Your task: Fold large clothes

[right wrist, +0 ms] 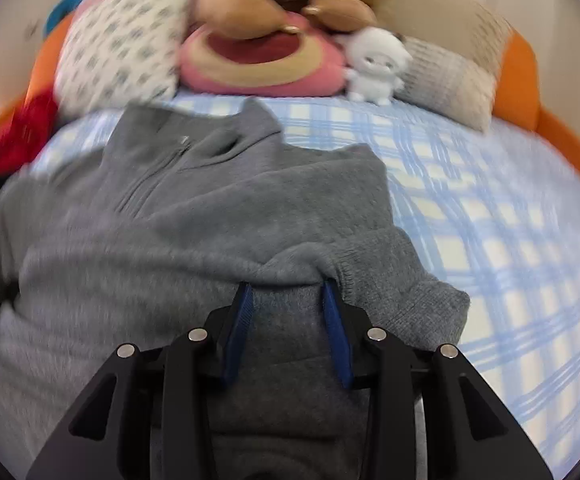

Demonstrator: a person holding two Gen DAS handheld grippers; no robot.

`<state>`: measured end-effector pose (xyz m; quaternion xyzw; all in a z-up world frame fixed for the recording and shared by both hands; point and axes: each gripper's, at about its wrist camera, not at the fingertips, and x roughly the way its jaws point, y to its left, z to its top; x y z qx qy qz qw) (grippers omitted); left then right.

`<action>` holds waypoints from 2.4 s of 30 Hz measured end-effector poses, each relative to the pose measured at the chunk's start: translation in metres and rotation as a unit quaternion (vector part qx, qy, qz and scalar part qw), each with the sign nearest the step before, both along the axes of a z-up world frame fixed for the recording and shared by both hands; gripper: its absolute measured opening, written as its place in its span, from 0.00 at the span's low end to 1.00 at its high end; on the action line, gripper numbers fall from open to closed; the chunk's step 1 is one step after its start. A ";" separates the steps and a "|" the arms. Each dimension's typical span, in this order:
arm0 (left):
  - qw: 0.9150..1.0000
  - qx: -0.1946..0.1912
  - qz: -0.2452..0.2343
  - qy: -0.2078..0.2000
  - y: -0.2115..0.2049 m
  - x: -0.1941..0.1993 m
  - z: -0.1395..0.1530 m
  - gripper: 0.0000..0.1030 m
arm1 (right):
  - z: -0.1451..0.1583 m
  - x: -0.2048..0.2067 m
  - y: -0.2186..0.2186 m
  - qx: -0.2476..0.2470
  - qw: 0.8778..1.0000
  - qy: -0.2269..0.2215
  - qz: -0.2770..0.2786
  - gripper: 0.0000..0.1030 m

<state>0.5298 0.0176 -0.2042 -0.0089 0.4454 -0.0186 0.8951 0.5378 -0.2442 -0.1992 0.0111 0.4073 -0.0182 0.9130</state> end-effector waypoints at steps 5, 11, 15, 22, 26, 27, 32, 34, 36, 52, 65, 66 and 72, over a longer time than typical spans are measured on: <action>1.000 0.005 -0.005 0.013 0.002 -0.001 0.007 0.98 | 0.018 -0.013 0.009 -0.009 1.000 0.010 0.014 0.39; 0.999 -0.015 -0.042 -0.026 0.017 -0.073 0.075 0.98 | 0.094 -0.105 -0.021 0.004 0.997 -0.053 0.055 0.77; 0.996 -0.023 -0.082 -0.030 0.038 -0.149 0.117 0.98 | 0.125 -0.186 -0.037 0.005 0.996 -0.047 0.082 0.81; 0.985 -0.132 -0.104 0.045 0.088 -0.260 0.101 0.98 | 0.091 -0.311 -0.054 0.100 0.989 0.032 0.101 0.82; 0.972 -0.196 -0.082 0.097 0.105 -0.290 0.058 0.98 | 0.060 -0.355 -0.047 0.107 0.985 0.081 0.106 0.82; 0.972 -0.200 -0.076 0.100 0.106 -0.294 0.052 0.98 | 0.057 -0.361 -0.045 0.108 0.985 0.084 0.106 0.82; 0.962 -0.242 -0.036 0.120 0.121 -0.301 0.026 0.98 | 0.037 -0.375 -0.052 0.160 0.976 0.115 0.097 0.82; 0.953 -0.273 -0.039 0.126 0.124 -0.301 0.020 0.98 | 0.031 -0.373 -0.059 0.202 0.966 0.130 0.093 0.82; 0.944 -0.300 -0.049 0.129 0.121 -0.301 0.019 0.98 | 0.027 -0.370 -0.066 0.237 0.956 0.143 0.093 0.83; 0.956 -0.242 -0.072 0.153 0.085 -0.298 0.007 0.98 | 0.013 -0.361 -0.069 0.243 0.947 0.202 0.064 0.83; 0.965 -0.195 -0.069 0.162 0.079 -0.300 -0.003 0.98 | 0.007 -0.364 -0.045 0.197 0.956 0.207 0.070 0.84; 0.963 -0.204 -0.069 0.160 0.080 -0.299 -0.002 0.98 | 0.008 -0.362 -0.045 0.206 0.955 0.204 0.068 0.84; 0.955 -0.249 -0.079 0.138 0.074 -0.296 0.015 0.98 | 0.012 -0.349 -0.043 0.280 0.939 0.185 0.076 0.84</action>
